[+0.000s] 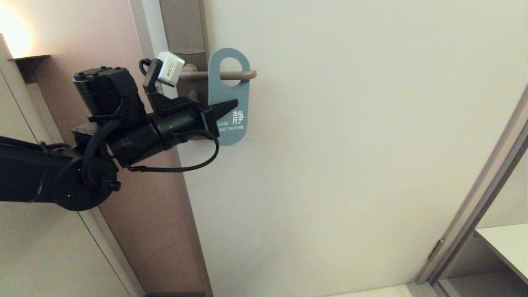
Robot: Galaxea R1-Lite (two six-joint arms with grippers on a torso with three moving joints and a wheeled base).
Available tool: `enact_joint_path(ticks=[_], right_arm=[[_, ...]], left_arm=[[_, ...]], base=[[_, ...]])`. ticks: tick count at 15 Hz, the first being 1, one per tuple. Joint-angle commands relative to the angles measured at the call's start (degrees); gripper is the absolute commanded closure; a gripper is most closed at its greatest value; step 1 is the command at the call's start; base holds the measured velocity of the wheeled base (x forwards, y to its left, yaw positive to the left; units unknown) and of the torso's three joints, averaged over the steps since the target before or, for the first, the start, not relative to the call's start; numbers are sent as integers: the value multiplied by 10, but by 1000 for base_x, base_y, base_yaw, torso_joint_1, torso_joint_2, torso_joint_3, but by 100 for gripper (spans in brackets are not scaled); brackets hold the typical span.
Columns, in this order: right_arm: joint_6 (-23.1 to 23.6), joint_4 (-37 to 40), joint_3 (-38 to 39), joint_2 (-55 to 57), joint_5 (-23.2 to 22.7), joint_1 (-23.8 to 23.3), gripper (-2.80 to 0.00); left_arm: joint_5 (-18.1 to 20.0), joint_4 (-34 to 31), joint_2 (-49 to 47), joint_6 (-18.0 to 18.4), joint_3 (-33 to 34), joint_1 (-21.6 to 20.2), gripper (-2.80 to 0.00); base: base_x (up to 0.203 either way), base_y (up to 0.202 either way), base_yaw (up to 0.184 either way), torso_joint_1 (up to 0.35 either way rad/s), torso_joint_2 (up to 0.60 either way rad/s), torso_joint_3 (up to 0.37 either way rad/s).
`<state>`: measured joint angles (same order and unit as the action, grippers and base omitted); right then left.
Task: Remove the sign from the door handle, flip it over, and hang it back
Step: Take down the sign
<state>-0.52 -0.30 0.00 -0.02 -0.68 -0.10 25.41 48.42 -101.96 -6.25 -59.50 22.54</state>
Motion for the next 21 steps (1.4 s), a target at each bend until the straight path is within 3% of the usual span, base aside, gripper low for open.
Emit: enact_joint_path(ticks=[1, 13, 21], right_arm=[[0, 0, 0, 0, 0, 0, 0], [0, 0, 0, 0, 0, 0, 0], [0, 0, 0, 0, 0, 0, 0]], left_arm=[[1, 4, -10, -1, -1, 0, 0], [2, -23, -39, -1, -71, 10, 0], [1, -23, -46, -1, -66, 33, 0]], base=[[0, 0, 0, 0, 0, 0], [0, 0, 0, 0, 0, 0], [0, 0, 0, 0, 0, 0]])
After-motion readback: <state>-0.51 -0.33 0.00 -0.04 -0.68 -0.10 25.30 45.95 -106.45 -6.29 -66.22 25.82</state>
